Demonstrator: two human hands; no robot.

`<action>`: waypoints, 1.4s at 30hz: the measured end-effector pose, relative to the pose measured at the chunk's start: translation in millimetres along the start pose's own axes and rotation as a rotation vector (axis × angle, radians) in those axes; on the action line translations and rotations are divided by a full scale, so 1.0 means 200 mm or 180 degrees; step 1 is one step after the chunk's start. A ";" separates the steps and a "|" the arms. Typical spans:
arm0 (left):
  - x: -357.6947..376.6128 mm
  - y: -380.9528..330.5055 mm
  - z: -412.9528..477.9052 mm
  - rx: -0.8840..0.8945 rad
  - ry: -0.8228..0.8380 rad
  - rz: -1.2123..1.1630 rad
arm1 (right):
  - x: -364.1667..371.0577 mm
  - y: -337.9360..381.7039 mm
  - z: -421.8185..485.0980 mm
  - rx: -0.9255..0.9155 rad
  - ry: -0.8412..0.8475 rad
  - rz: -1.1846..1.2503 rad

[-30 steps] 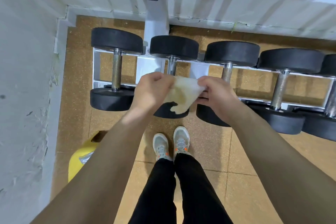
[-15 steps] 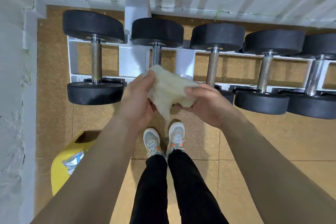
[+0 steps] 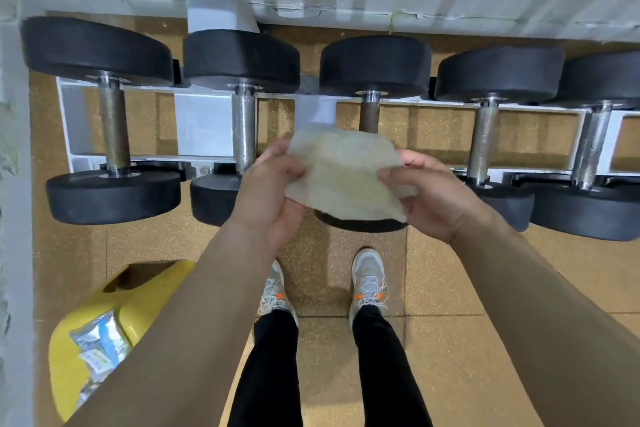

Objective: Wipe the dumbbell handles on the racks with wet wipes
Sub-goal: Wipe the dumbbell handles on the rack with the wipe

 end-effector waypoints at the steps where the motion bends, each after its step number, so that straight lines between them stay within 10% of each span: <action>1: 0.02 0.02 0.03 0.0023 -0.0023 0.0021 | -0.06 0.01 0.03 -0.0008 -0.0186 -0.0066; 7: 0.16 0.11 0.22 -0.0605 0.0045 0.0716 | -0.23 0.06 0.21 -0.0133 -0.0093 -0.0803; 11: 0.16 0.04 0.33 0.0596 -0.1012 0.1802 | -0.29 0.08 0.32 -0.0396 -0.0105 -0.1147; 16: 0.21 -0.03 0.39 0.2097 -0.1133 0.2711 | -0.37 0.09 0.43 -0.0674 -0.0437 -0.1343; 24: 0.26 0.00 0.51 0.2413 -0.1720 0.3284 | -0.49 0.09 0.54 -0.0551 -0.1604 -0.1688; 29: 0.26 0.00 0.40 0.2957 -0.2359 0.2379 | -0.40 0.12 0.42 -0.0999 -0.2559 -0.2362; 42: 0.26 0.25 0.37 0.1837 -0.2478 0.2111 | -0.07 -0.05 0.75 0.0320 -0.0325 -0.0036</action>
Point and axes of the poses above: each hand's wrist, its own z-axis towards the middle knuckle, its own x-axis out of the palm, y = z × x, the point moved 5 cm from there along z, towards the middle knuckle, and after that the axes turned 6 degrees about -x, right-handed, at the moved point
